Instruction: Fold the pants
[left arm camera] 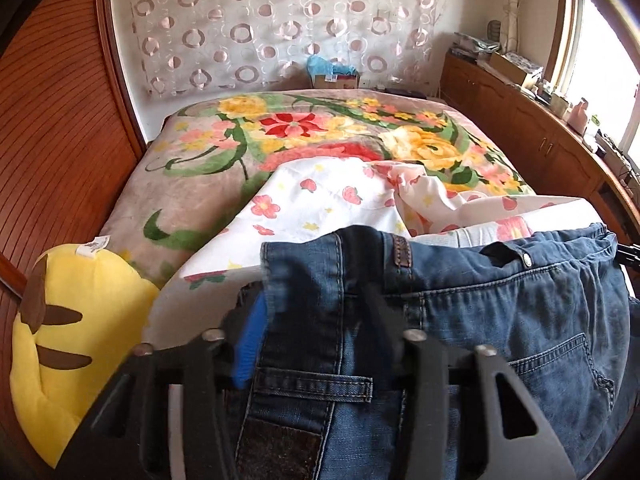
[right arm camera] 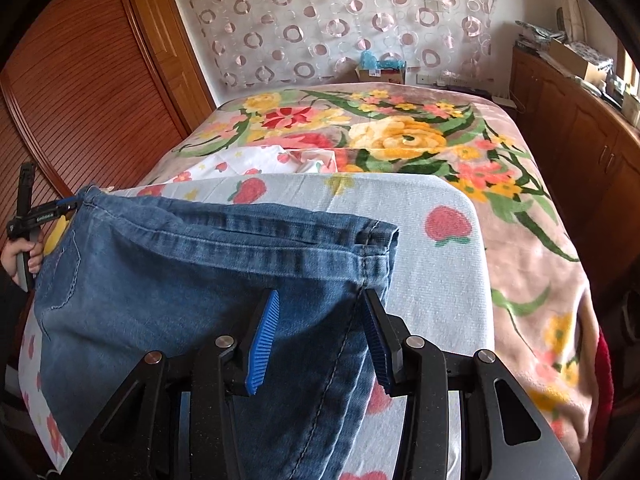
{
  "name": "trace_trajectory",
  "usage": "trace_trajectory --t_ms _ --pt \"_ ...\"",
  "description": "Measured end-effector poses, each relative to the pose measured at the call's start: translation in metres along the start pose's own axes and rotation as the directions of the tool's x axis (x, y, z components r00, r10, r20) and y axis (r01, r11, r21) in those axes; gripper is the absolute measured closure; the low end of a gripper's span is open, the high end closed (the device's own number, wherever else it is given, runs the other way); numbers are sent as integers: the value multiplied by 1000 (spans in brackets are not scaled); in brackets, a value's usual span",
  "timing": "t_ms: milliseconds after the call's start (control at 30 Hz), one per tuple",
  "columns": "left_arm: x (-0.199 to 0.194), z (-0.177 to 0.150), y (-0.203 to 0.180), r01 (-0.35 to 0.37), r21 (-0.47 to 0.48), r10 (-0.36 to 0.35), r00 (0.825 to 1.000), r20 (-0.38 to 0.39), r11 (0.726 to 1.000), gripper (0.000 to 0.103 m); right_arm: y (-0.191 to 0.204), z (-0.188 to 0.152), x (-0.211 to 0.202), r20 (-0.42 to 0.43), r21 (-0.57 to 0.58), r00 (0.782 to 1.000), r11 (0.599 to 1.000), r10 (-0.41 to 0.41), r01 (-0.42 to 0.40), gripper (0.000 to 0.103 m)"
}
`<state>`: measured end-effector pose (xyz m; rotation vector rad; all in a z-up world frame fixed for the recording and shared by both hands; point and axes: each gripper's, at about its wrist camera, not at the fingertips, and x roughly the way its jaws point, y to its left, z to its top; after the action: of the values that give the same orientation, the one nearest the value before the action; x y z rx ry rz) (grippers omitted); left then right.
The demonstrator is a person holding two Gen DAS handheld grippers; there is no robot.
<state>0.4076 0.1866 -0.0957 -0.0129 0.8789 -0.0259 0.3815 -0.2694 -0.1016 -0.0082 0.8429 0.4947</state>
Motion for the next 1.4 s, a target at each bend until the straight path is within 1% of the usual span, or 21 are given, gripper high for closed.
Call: trace_trajectory --t_ms 33,67,100,167,267,400,467,533,667,800,833,900,967,1000,1033,1067,1100,1133,1200,1300,1400 --pt "-1 0 -1 -4 6 4 1000 3 1000 80 2 0 -1 -1 -9 1000 1000 6 -6 80" --pt "-2 0 -1 4 9 -4 1000 5 1000 87 5 1 -3 7 -24 1000 1000 -3 3 83" --pt "-4 -1 -3 8 15 -8 1000 8 1000 89 7 1 -5 13 -34 1000 999 -7 7 93" --pt "-7 -2 -9 -5 47 5 1000 13 999 95 9 3 -9 27 -41 1000 999 0 1 96" --pt "-17 1 -11 -23 66 20 999 41 998 95 8 5 -21 75 -54 997 999 4 0 100" --pt "-54 12 -6 -25 31 20 987 160 999 95 10 9 -42 148 -57 989 998 -28 36 102" --pt "-64 19 -4 -36 17 32 981 193 999 95 13 13 -48 175 -51 982 996 -65 75 102" --pt "-65 23 -1 -38 6 36 980 197 999 95 17 16 -49 188 -34 976 993 -108 116 102" --pt "-50 23 -1 -57 11 54 983 178 998 95 30 17 -31 150 -42 969 978 -195 204 102" --pt "-45 12 2 -54 -9 55 983 172 998 94 36 14 -11 89 -33 973 976 -211 215 102" --pt "-46 9 2 -50 -8 51 984 172 999 92 35 13 -10 83 -24 975 978 -207 209 102" --pt "-52 3 3 -57 -10 58 984 168 998 83 37 15 -17 97 -13 978 983 -183 185 102" --pt "-60 -2 4 -64 -10 65 983 173 998 74 38 18 -26 111 -4 977 983 -182 183 93" --pt "-64 -4 4 -62 -11 63 983 175 998 69 33 23 -32 117 -1 975 982 -187 188 85" --pt "-70 -8 4 -47 -11 49 983 177 999 55 33 21 -40 127 -1 975 983 -180 182 81" --pt "-76 -12 4 -28 -11 29 983 183 1000 47 34 17 -48 135 -2 977 985 -168 170 79" --pt "-80 -16 3 -13 -6 14 983 181 1000 44 34 12 -51 135 -2 977 986 -167 169 75" --pt "-84 -20 2 -2 0 2 985 171 1000 37 37 6 -57 136 -2 976 985 -171 173 68" --pt "-90 -31 -3 9 4 -10 986 164 1000 34 41 -9 -66 133 -8 978 987 -158 160 63" --pt "-103 -50 -15 1 15 -4 983 181 1000 34 45 -33 -79 115 -7 982 988 -153 155 63" --pt "-111 -66 -25 13 23 -16 984 175 1000 34 47 -52 -90 100 17 984 989 -145 144 63"
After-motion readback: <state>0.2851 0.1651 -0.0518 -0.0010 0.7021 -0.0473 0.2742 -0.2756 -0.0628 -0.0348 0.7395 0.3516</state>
